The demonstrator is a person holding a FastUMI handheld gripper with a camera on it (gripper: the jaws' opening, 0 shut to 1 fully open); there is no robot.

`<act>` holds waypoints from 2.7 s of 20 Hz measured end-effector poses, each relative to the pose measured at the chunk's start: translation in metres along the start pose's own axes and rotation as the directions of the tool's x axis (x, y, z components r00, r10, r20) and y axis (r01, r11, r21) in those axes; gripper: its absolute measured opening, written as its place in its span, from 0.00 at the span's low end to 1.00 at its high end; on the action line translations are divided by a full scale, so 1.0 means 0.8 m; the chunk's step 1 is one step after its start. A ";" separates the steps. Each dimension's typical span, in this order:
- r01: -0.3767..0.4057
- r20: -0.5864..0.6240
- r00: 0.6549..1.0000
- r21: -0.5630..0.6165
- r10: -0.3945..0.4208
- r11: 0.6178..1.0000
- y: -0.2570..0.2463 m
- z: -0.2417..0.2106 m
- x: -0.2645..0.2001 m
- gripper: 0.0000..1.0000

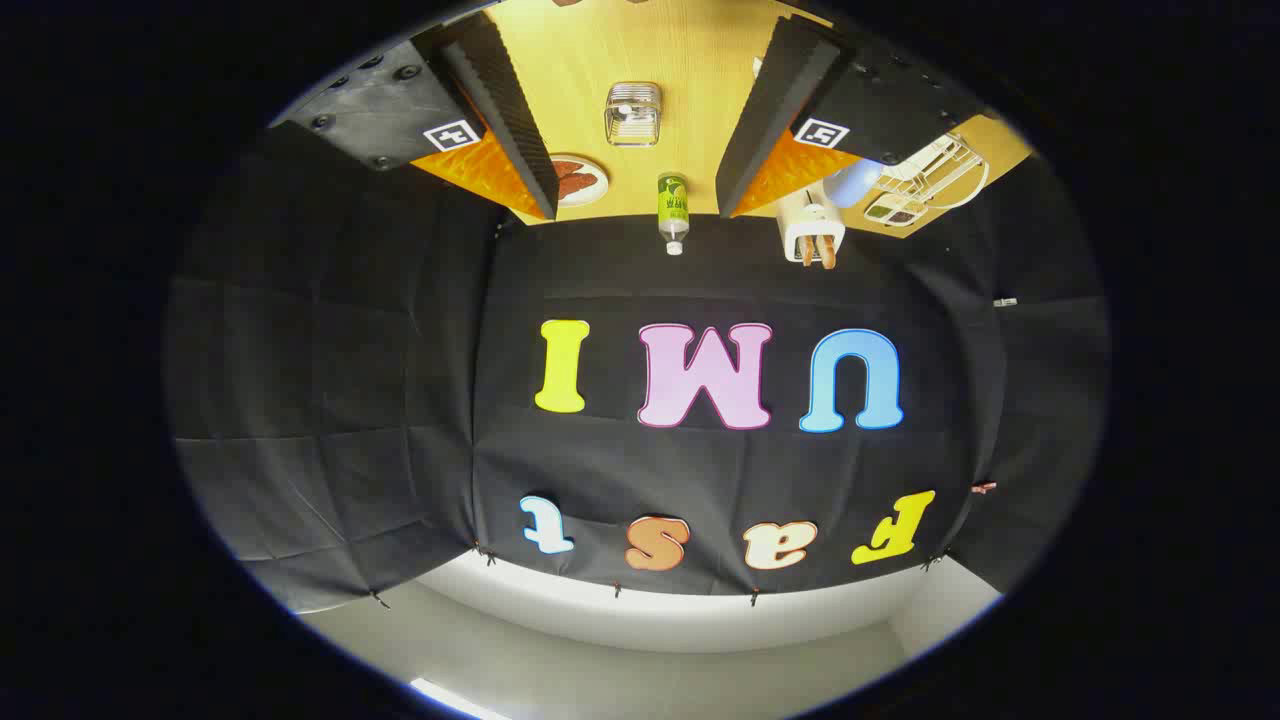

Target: Take the plate from the dish rack, then take the spoon from the basket and place it into the plate.

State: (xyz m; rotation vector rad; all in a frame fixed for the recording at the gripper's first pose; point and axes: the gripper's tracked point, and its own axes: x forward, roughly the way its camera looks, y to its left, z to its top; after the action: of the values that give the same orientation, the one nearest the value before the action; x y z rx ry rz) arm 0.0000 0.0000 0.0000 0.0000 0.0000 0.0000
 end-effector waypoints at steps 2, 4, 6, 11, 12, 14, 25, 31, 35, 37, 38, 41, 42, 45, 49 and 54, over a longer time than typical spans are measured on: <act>0.004 0.001 1.000 -0.007 -0.004 1.000 0.002 -0.002 0.000 0.97; 0.004 -0.010 1.000 -0.005 -0.004 1.000 0.005 -0.007 0.000 0.97; -0.006 -0.020 1.000 -0.002 0.006 1.000 0.013 -0.011 -0.001 0.97; -0.030 -0.048 0.998 -0.009 0.029 1.000 0.025 -0.022 0.004 0.97; -0.035 -0.051 0.998 -0.008 0.035 0.999 0.028 -0.023 0.004 0.97; -0.036 -0.054 0.998 -0.003 0.036 0.999 0.031 -0.024 0.008 0.97; -0.118 -0.110 0.987 0.003 0.118 0.993 0.080 -0.037 0.033 0.97; -0.295 -0.225 0.925 0.086 0.307 0.952 0.191 -0.051 0.061 0.98; -0.367 -0.301 0.875 0.100 0.380 0.925 0.256 -0.075 0.082 0.98; -0.395 -0.339 0.850 0.099 0.404 0.913 0.284 -0.092 0.095 0.98; -0.403 -0.357 0.839 0.098 0.410 0.910 0.296 -0.101 0.102 0.98; -0.410 -0.415 0.811 0.101 0.413 0.906 0.322 -0.129 0.121 0.98; -0.405 -0.432 0.804 0.106 0.409 0.908 0.328 -0.138 0.128 0.98; -0.377 -0.501 0.775 0.119 0.384 0.918 0.338 -0.175 0.148 0.95; -0.332 -0.601 0.718 0.147 0.351 0.932 0.348 -0.224 0.168 0.80; -0.278 -0.656 0.686 0.162 0.314 0.947 0.362 -0.254 0.181 0.54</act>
State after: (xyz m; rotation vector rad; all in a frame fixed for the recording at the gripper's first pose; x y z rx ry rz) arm 0.1452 0.2896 -0.2033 0.0507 0.7437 0.3315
